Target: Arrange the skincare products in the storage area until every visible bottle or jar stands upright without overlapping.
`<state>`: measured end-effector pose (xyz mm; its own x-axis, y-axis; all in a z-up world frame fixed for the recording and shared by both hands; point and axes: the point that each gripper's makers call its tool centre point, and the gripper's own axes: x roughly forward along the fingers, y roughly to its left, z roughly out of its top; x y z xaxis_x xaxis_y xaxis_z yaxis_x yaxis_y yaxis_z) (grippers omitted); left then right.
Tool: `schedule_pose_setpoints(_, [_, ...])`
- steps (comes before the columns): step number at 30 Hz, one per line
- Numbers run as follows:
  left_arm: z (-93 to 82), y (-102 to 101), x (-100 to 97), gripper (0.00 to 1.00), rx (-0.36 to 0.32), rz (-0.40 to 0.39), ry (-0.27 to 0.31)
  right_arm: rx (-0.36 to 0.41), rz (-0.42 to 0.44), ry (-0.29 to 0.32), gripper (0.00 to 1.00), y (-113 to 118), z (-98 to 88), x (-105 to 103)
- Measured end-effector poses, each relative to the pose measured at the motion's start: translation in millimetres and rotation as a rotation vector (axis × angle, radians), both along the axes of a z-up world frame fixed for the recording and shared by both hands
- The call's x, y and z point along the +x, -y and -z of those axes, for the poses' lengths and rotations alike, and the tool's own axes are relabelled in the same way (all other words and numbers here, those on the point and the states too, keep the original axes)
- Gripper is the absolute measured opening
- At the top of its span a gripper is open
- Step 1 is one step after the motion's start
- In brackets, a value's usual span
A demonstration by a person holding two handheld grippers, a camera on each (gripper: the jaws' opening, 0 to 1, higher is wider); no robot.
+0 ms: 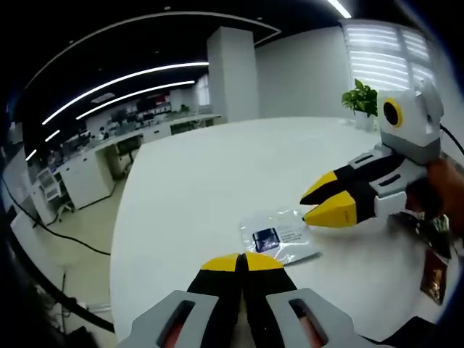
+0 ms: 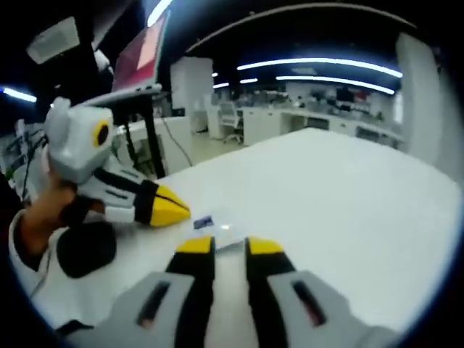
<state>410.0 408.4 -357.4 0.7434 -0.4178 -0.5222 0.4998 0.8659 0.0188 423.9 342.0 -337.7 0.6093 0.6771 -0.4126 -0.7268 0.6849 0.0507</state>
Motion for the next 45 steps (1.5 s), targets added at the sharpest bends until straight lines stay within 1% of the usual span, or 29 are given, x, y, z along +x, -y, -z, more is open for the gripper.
schedule_pose_setpoints(2, [0.2,0.9,-0.8,0.0,0.0,0.002,0.001,0.008,-0.003,-0.017,0.19,-1.5,3.1,2.5])
schedule_pose_setpoints(4, [0.3,2.0,-2.0,0.0,0.002,0.004,0.002,-0.004,-0.012,-0.023,0.19,-3.5,7.2,1.4])
schedule_pose_setpoints(7, [0.3,3.2,-4.4,0.0,0.009,0.009,0.006,0.031,-0.02,-0.032,0.19,-6.7,4.7,0.9])
schedule_pose_setpoints(10, [0.3,3.7,-7.1,0.0,0.01,0.011,0.007,0.037,-0.022,-0.034,0.22,-9.0,5.3,-1.6])
schedule_pose_setpoints(12, [0.3,4.9,-9.3,0.0,0.008,0.013,0.005,0.064,-0.024,-0.034,0.22,-10.9,2.7,-0.3])
schedule_pose_setpoints(14, [-0.4,5.1,-5.8,0.0,0.007,0.021,0.005,0.096,-0.018,-0.033,0.21,-12.1,-1.3,4.0])
schedule_pose_setpoints(16, [-0.2,8.7,-7.7,0.0,0.017,0.031,0.007,0.143,-0.023,-0.034,0.2,-14.4,-5.9,3.6])
schedule_pose_setpoints(20, [-0.1,9.4,-9.3,0.0,0.025,0.038,0.007,0.155,-0.029,-0.051,0.19,-16.2,-5.6,-0.9])
schedule_pose_setpoints(23, [-0.6,5.1,-4.5,0.0,0.016,0.035,0.0,0.228,-0.027,-0.089,0.16,-18.1,-9.1,-3.1])
schedule_pose_setpoints(25, [-1.0,2.2,-1.7,0.0,0.021,0.03,0.0,0.234,-0.03,-0.091,0.13,-18.3,-9.3,-3.5])
schedule_pose_setpoints(28, [-1.2,2.7,-0.5,0.0,0.013,0.033,0.001,0.256,-0.036,-0.095,0.11,-21.2,-12.8,-6.5])
schedule_pose_setpoints(30, [-3.2,2.0,4.9,0.0,-0.001,0.046,-0.001,0.285,-0.07,-0.121,0.06,-28.3,-15.3,-12.6])
schedule_pose_setpoints(31, [-3.4,1.7,5.2,0.0,-0.005,0.047,-0.004,0.29,-0.079,-0.128,0.05,-32.1,-15.2,-14.7])
schedule_pose_setpoints(32, [-3.0,0.8,5.4,0.0,0.001,0.046,-0.005,0.288,-0.082,-0.128,0.05,-35.8,-14.6,-16.3])
schedule_pose_setpoints(33, [-3.4,-1.0,6.5,0.0,0.011,0.044,0.002,0.27,-0.085,-0.114,0.05,-36.9,-13.9,-16.8])
schedule_pose_setpoints(35, [-3.2,-4.5,8.3,0.0,0.01,0.043,0.001,0.213,-0.089,-0.065,0.04,-34.7,-11.7,-14.7])
schedule_pose_setpoints(39, [-3.4,-7.0,7.9,0.0,0.002,0.039,-0.007,0.209,-0.078,-0.074,0.02,-31.8,-5.8,-16.2])
schedule_pose_setpoints(42, [-3.4,-6.6,8.0,0.0,-0.006,0.031,-0.009,0.207,-0.081,-0.074,0.01,-31.9,-3.4,-22.7])
schedule_pose_setpoints(44, [-5.2,-5.8,7.5,0.0,-0.009,0.032,-0.005,0.214,-0.094,-0.076,0.0,-33.5,-5.4,-28.6])
schedule_pose_setpoints(45, [-6.8,-5.4,7.1,0.0,-0.017,0.032,-0.001,0.216,-0.104,-0.068,0.0,-35.1,-8.8,-32.2])
